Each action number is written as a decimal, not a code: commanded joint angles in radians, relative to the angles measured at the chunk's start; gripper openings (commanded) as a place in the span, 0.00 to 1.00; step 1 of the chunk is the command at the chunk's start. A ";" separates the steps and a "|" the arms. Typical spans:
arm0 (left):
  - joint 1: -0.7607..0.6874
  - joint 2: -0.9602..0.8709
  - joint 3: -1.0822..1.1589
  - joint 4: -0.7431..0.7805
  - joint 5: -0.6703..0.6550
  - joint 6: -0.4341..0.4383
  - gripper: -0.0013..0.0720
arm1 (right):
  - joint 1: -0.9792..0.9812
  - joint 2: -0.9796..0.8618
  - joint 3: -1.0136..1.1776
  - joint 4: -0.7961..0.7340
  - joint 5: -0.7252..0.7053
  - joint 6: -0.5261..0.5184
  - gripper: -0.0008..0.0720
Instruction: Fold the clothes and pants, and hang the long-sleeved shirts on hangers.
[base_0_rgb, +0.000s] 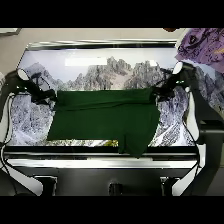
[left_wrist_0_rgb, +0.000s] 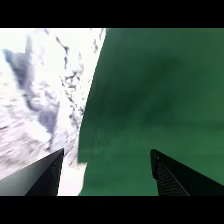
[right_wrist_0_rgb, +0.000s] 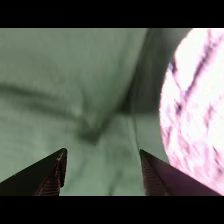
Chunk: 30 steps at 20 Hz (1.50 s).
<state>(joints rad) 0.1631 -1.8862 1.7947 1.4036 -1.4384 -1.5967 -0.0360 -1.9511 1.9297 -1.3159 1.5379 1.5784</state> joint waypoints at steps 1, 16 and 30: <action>0.035 0.107 0.045 0.154 -0.010 -0.030 0.88 | -0.087 0.100 -0.015 0.061 0.046 -0.039 0.76; 0.228 0.498 -0.436 0.089 0.005 -0.115 0.87 | -0.326 0.771 -1.458 0.550 -0.276 -0.336 0.73; 0.223 0.498 -0.436 0.089 -0.006 -0.117 0.87 | -0.326 0.771 -1.637 0.685 -0.379 -0.437 0.63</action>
<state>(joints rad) 0.3866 -1.3888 1.3590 1.4921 -1.4445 -1.7134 -0.3618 -1.1805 0.3229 -0.6369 1.1866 1.1587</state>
